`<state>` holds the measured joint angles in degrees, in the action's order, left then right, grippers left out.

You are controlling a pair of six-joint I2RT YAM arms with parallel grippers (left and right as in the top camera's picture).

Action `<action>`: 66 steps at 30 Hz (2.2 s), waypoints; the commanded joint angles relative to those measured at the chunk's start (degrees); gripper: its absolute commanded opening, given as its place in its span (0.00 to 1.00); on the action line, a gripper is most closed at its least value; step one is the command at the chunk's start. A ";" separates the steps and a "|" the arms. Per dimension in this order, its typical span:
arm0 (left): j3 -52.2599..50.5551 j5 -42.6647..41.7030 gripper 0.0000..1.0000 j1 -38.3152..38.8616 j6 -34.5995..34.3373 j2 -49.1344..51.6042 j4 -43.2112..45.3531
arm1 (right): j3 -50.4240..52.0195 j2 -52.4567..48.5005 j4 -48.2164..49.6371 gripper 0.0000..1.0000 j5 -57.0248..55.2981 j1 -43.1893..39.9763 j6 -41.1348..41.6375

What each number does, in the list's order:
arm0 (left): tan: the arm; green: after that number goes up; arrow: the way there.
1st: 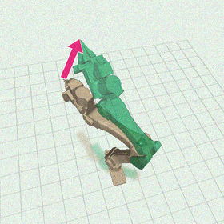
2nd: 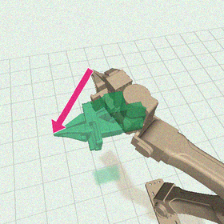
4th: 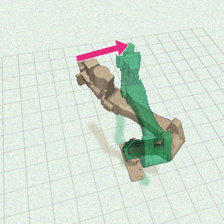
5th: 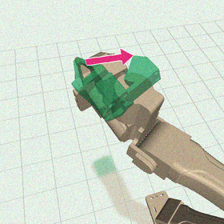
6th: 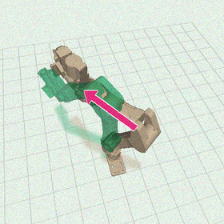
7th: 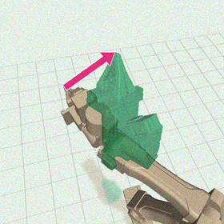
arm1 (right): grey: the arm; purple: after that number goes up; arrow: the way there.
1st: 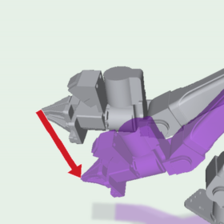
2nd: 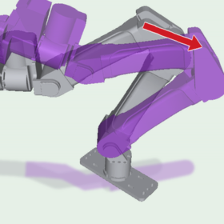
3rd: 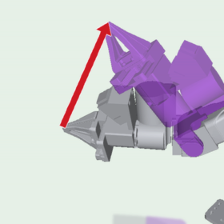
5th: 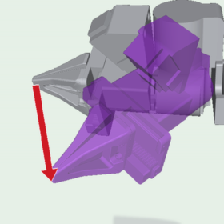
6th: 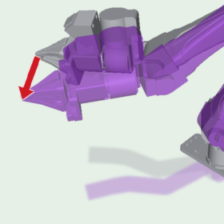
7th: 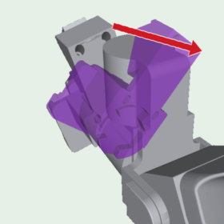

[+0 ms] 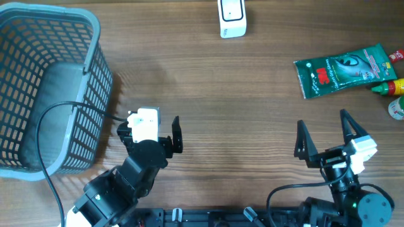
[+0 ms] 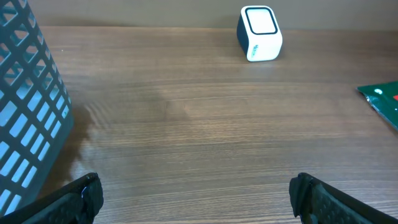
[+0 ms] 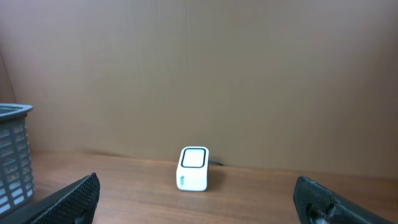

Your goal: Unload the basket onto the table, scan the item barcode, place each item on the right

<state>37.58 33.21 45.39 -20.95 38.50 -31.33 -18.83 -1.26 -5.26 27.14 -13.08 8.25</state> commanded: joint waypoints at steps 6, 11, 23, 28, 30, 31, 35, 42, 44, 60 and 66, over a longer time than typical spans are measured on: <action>0.59 1.36 1.00 0.11 -0.33 -0.24 -0.02 | 9.40 1.07 7.91 1.00 -0.39 2.62 -0.44; 0.59 1.36 1.00 0.11 -0.33 -0.24 -0.02 | 12.66 1.07 10.03 1.00 -3.56 5.55 -0.76; 0.59 1.36 1.00 0.09 -0.33 -0.24 -0.02 | 18.53 1.11 17.44 1.00 -5.16 5.97 0.79; 0.59 1.36 1.00 0.11 -0.33 -0.24 -0.02 | 18.53 1.09 15.58 1.00 -5.79 5.95 0.74; 0.59 1.36 1.00 0.11 -0.33 -0.24 -0.02 | 18.53 1.09 10.82 1.00 -5.79 5.95 0.76; 0.59 1.36 1.00 0.11 -0.33 -0.24 -0.02 | 18.53 1.09 7.85 1.00 -5.81 5.95 0.74; 0.59 1.36 1.00 0.11 -0.33 -0.24 -0.02 | 18.53 1.09 6.86 1.00 -6.71 5.95 0.74; 0.59 1.38 1.00 0.11 -0.33 -0.24 -0.02 | 18.53 1.09 6.47 1.00 -11.32 5.97 1.38; 0.59 1.36 1.00 0.11 -0.33 -0.24 -0.02 | 18.53 1.09 6.38 1.00 -11.32 5.97 1.33; 0.59 1.36 1.00 0.11 -0.33 -0.24 -0.02 | 18.53 1.05 6.49 1.00 -10.88 6.14 1.14; 0.59 1.38 1.00 0.11 -0.33 -0.24 -0.02 | 18.53 1.05 6.49 1.00 -10.88 6.14 1.11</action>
<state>37.58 33.21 45.39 -20.95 38.50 -31.33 -0.36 -0.78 1.04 17.26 -7.35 8.93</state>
